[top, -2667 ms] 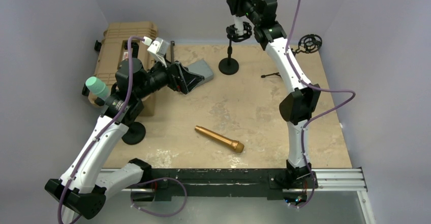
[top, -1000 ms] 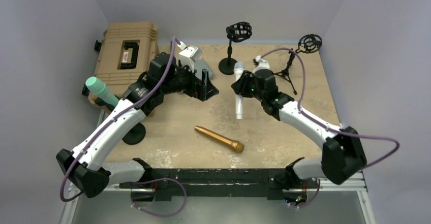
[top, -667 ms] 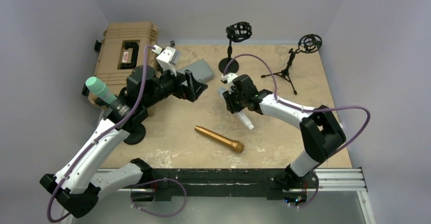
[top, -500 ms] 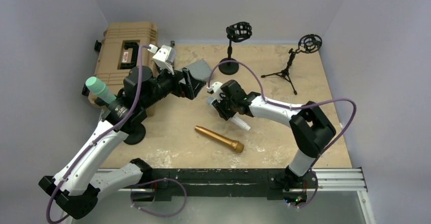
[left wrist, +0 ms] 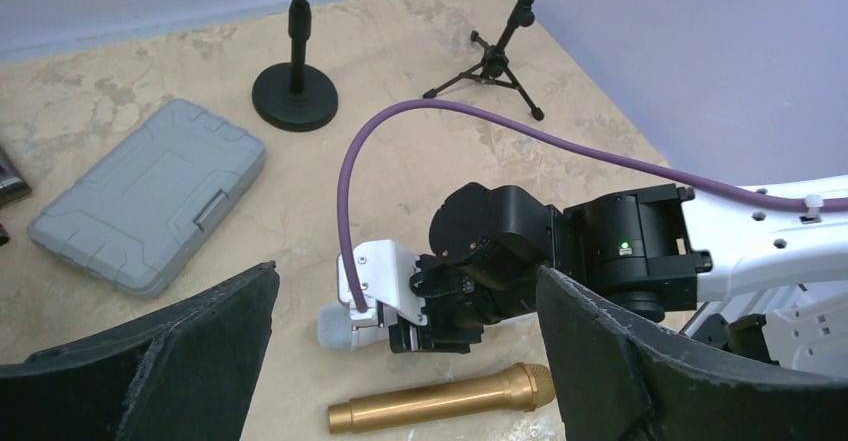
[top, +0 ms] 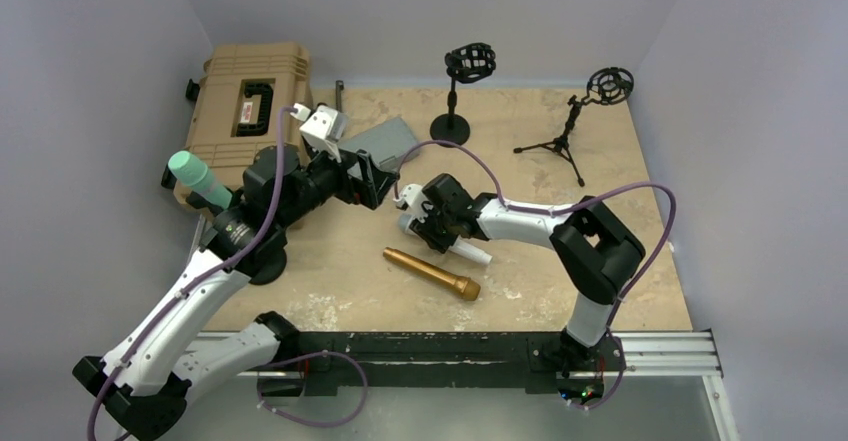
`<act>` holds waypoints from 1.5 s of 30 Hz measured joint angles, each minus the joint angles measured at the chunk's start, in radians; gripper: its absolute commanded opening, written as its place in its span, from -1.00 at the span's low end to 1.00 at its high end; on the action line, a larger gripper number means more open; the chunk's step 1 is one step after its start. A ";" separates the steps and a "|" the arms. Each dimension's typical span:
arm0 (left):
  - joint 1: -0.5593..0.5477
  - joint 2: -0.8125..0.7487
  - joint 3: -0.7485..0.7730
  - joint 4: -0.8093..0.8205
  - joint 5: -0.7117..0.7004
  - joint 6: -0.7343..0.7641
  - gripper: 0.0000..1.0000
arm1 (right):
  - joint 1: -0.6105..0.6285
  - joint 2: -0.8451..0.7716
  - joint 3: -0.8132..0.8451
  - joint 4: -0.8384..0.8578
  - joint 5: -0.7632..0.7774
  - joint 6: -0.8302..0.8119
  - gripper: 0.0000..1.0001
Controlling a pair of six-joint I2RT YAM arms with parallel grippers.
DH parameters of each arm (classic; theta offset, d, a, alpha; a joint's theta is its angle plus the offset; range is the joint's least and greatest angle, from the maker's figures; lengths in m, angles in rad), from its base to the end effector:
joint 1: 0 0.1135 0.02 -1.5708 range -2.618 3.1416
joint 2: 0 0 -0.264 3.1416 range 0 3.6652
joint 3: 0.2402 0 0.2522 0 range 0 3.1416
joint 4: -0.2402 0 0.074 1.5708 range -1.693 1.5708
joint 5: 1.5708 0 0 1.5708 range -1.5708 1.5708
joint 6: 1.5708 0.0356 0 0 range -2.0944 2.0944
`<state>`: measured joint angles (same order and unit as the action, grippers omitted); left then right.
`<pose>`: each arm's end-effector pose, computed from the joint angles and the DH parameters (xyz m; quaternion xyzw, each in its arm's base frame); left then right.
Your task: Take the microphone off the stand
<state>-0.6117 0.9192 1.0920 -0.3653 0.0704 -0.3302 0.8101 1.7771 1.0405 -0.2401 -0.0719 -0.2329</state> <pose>0.1610 -0.1160 0.4037 0.1304 0.7605 -0.3125 0.5540 0.2444 0.2605 0.1610 -0.4852 0.8233 0.1162 0.2706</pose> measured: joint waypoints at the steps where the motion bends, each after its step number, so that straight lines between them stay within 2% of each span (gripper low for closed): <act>1: 0.000 -0.009 -0.002 0.003 0.002 0.001 0.94 | 0.003 0.000 -0.002 0.005 0.001 -0.002 -0.56; 20: 0.000 -0.029 -0.006 0.013 0.039 0.000 0.94 | 0.047 0.020 0.012 0.046 0.080 -0.012 -0.02; 32: 0.000 -0.029 -0.006 0.013 0.046 0.001 0.94 | 0.054 0.020 0.035 0.000 0.113 -0.011 0.13; 37: 0.000 -0.032 -0.006 0.012 0.045 0.002 0.94 | 0.054 0.008 0.066 -0.039 0.128 -0.003 0.39; 39: 0.000 -0.037 -0.006 0.012 0.045 0.002 0.94 | 0.054 -0.020 0.068 -0.041 0.130 0.009 0.84; 40: 0.000 -0.040 -0.006 0.012 0.043 0.003 0.94 | 0.054 -0.051 0.068 -0.043 0.132 0.017 0.96; 45: 0.000 -0.064 -0.007 0.013 0.021 0.009 0.94 | 0.049 -0.198 0.087 -0.024 0.166 0.063 0.97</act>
<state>-0.6121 0.8555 1.0847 -0.3527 0.0914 -0.3210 0.8589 1.5795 1.1275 -0.2646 0.0937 -0.1696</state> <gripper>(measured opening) 0.973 0.984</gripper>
